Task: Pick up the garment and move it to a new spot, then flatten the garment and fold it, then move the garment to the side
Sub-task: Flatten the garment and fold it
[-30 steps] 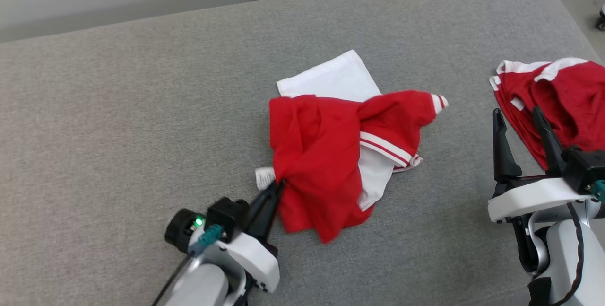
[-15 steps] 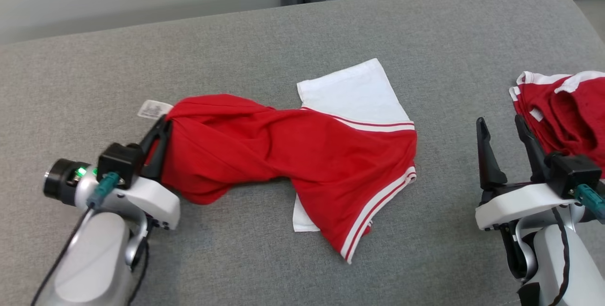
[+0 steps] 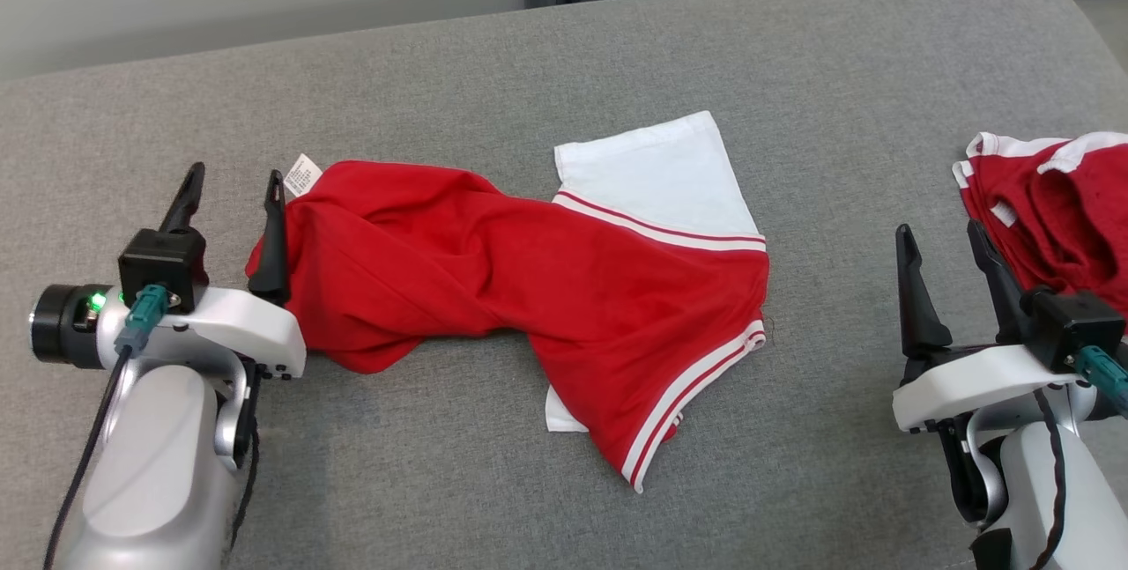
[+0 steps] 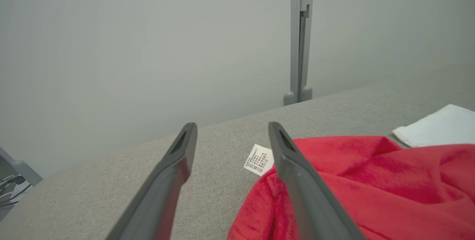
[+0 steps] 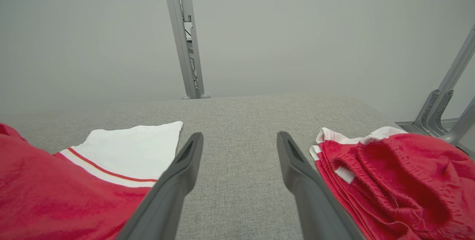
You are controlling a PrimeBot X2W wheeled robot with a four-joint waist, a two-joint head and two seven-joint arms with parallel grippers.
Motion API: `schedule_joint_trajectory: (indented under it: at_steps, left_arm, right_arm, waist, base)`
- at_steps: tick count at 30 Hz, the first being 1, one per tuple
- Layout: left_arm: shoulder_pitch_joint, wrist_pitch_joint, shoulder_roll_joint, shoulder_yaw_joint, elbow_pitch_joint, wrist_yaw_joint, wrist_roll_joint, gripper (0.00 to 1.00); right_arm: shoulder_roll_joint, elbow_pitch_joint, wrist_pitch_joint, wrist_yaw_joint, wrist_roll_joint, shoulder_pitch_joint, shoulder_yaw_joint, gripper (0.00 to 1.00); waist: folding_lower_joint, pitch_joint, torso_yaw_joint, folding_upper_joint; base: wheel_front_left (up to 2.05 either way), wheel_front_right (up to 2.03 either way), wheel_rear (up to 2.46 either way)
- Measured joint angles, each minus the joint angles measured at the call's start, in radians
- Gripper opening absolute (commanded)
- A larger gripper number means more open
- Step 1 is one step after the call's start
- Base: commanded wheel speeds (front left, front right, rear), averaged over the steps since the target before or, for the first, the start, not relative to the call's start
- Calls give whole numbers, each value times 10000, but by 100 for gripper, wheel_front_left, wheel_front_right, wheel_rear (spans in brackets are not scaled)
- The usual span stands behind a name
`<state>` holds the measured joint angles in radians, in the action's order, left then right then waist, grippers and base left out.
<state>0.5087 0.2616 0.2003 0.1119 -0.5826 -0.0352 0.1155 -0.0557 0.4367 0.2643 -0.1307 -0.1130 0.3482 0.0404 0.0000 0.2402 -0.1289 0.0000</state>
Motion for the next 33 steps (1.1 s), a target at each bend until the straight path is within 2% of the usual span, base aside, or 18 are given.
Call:
schedule_joint_trajectory:
  at_steps: [8,12,17,19,21,23,24,26,27,28,33]
  left_arm:
    - [-339,0,-857,21,-771,619,291,100]
    - [-145,0,-1064,54,-1503,876,464,100]
    - [272,2,-1243,138,-2251,972,591,100]
    - [379,2,-1294,163,-2685,1020,683,91]
    - [557,0,-1336,192,-3060,1034,723,90]
    - [742,0,-1363,213,-3285,1039,775,82]
    - [802,0,-1384,232,-3379,1047,796,59]
    - [880,2,-1417,301,-3626,1064,807,40]
    - [914,0,-1429,313,-3720,1103,840,17]
    - [944,0,-1432,334,-3797,1108,857,0]
    - [1052,0,-1421,376,-3563,1078,823,0]
  right_arm:
    - [27,92,0,0,-13,-57,-146,100]
    - [36,155,0,0,-27,-56,-213,100]
    - [42,203,0,0,-29,-62,-232,100]
    - [42,221,0,0,-29,-85,-226,100]
    - [44,240,0,0,-29,-103,-230,100]
    - [42,247,0,0,-29,-102,-230,100]
    - [44,249,0,0,-29,-102,-234,100]
    - [42,249,0,0,-29,-102,-232,100]
    - [44,249,0,0,-29,-102,-232,100]
    - [44,247,0,0,-29,-102,-228,100]
    - [46,247,0,0,-29,-103,-180,100]
  waist:
    - [0,-166,210,0]
    - [0,-171,203,0]
    - [0,-193,118,0]
    - [0,-195,76,0]
    - [0,-195,41,0]
    - [0,-179,11,0]
    - [0,-169,-2,0]
    - [0,-154,-16,0]
    - [0,-150,-18,0]
    - [0,-144,-19,0]
    - [0,-129,28,0]
  base:
    - [0,0,0]
    - [0,0,0]
    - [0,0,0]
    - [0,0,0]
    - [0,0,0]
    - [0,0,0]
    - [0,0,0]
    - [0,0,0]
    - [0,0,0]
    - [0,0,0]
    - [0,0,0]
